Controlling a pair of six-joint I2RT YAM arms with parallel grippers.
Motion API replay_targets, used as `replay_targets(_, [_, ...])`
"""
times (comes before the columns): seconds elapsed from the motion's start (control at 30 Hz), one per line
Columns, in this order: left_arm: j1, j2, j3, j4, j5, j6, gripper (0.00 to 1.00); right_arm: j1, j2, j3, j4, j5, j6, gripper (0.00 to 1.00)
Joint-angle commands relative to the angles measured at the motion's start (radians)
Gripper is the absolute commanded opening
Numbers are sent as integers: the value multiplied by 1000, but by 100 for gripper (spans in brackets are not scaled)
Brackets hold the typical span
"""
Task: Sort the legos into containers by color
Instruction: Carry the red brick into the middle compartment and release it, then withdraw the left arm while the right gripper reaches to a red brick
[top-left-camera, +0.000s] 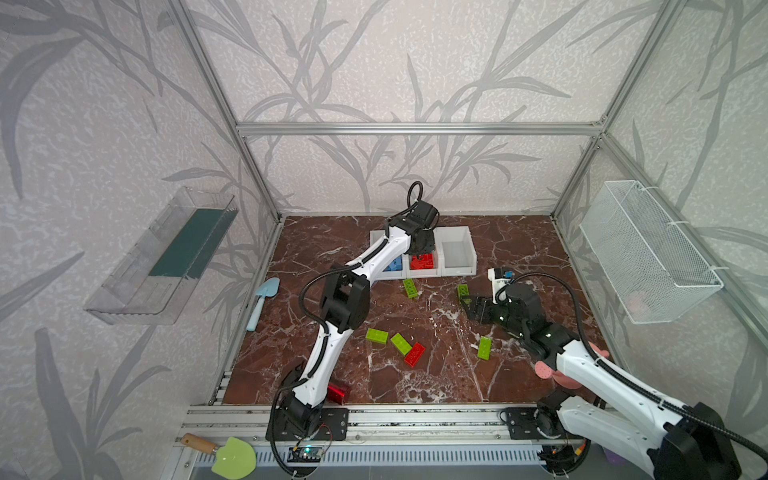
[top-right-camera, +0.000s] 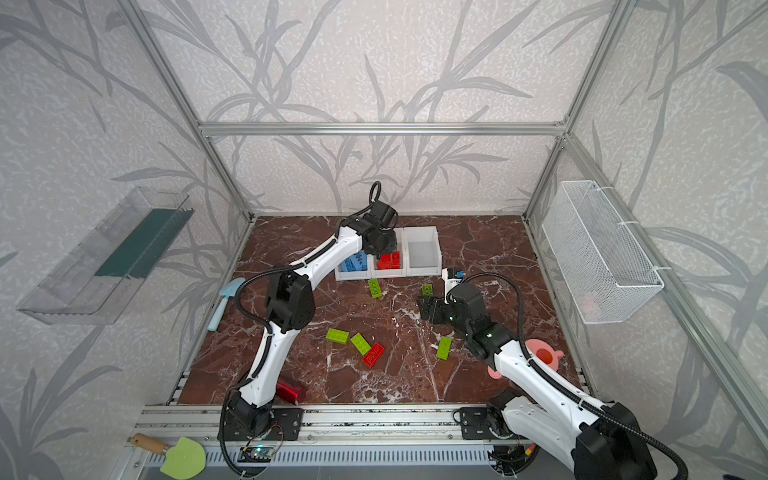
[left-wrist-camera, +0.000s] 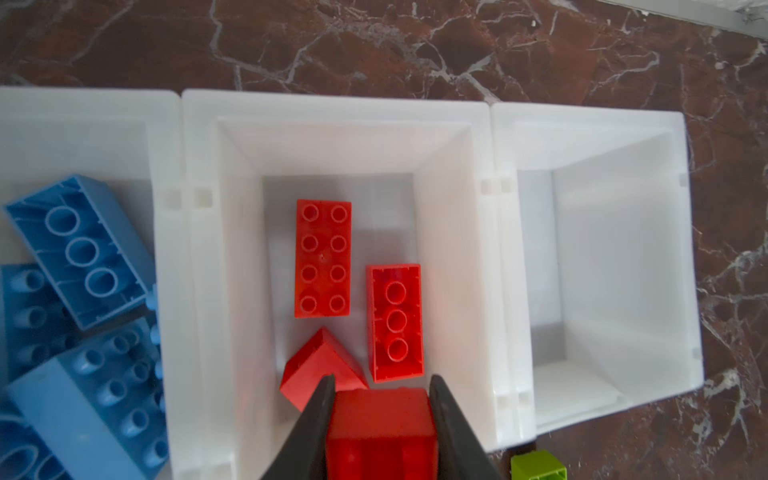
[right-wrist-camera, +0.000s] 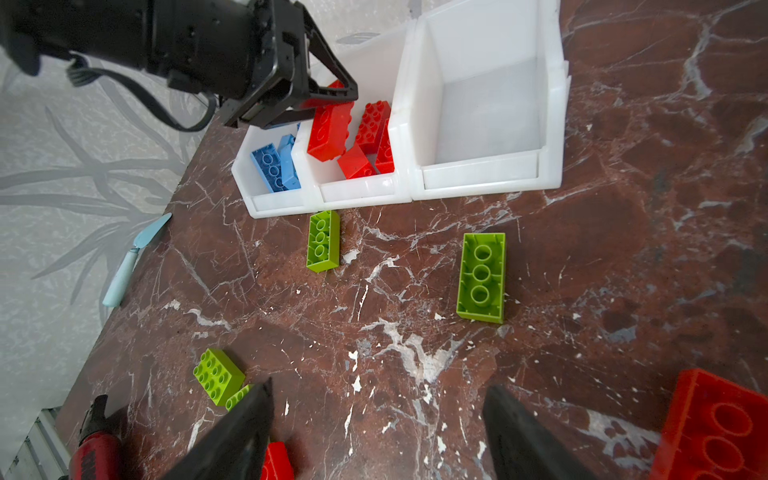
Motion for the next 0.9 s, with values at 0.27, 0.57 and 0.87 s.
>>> replay_targets(0.27, [17,24,149,-133,37,44,75,-2,-1,65,-80,60,-33,81])
replay_targets(0.57, [-42,-281,-162,-12,-42,57,78,-27,66,185,-284,182,-39,82])
replay_targets(0.87, [-167,-720,-758,260,-104,1,78,-142,219,316,-503,220,-55,83])
